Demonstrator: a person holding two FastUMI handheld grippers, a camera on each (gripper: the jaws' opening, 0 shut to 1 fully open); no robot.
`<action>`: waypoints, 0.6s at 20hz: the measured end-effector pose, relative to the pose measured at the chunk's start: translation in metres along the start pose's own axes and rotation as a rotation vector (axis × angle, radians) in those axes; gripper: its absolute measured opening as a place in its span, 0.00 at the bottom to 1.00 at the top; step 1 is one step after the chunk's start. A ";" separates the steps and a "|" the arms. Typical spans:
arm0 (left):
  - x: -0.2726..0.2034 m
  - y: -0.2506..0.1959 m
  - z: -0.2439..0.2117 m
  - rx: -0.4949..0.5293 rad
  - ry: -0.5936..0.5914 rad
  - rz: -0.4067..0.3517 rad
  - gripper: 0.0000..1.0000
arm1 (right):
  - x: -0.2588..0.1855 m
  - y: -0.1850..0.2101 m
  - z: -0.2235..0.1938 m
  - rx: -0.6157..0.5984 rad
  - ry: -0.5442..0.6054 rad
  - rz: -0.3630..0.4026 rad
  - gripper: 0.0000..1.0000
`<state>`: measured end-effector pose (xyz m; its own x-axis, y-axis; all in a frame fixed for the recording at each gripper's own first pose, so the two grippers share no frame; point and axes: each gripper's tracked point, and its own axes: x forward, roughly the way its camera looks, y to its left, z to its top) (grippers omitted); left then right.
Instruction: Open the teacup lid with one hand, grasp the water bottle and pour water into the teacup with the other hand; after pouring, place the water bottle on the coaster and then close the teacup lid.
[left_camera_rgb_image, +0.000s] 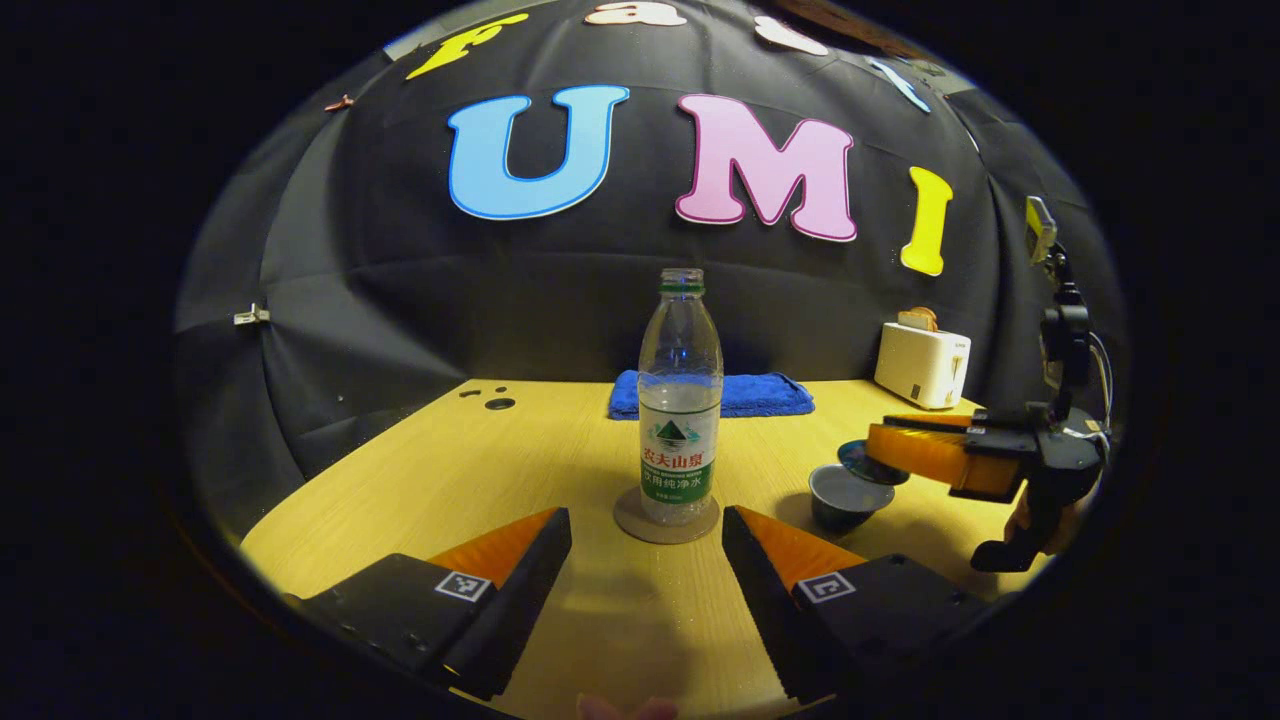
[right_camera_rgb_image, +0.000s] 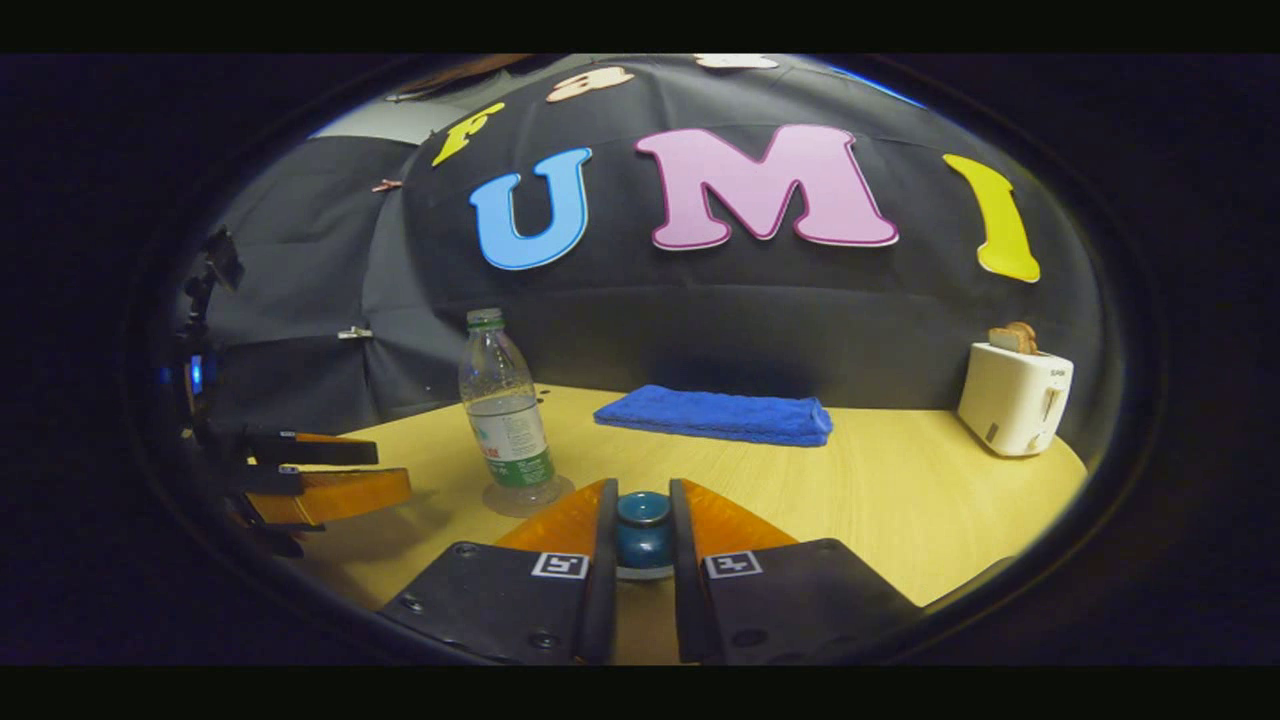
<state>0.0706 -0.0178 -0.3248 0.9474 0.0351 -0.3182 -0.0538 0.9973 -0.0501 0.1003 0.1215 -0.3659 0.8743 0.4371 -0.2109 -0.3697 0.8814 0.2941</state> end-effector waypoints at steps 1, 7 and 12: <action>-0.002 -0.001 0.000 0.006 0.000 -0.002 0.95 | 0.002 0.001 -0.002 0.001 0.006 0.003 0.27; -0.002 -0.003 0.000 -0.009 0.006 -0.012 0.95 | 0.013 -0.006 -0.021 0.015 0.043 0.002 0.32; 0.003 -0.002 0.001 -0.016 0.009 -0.006 0.95 | 0.015 0.000 -0.026 0.001 0.066 0.024 0.28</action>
<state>0.0733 -0.0201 -0.3249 0.9447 0.0286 -0.3268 -0.0534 0.9963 -0.0672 0.1055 0.1327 -0.3930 0.8423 0.4694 -0.2649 -0.3902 0.8701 0.3011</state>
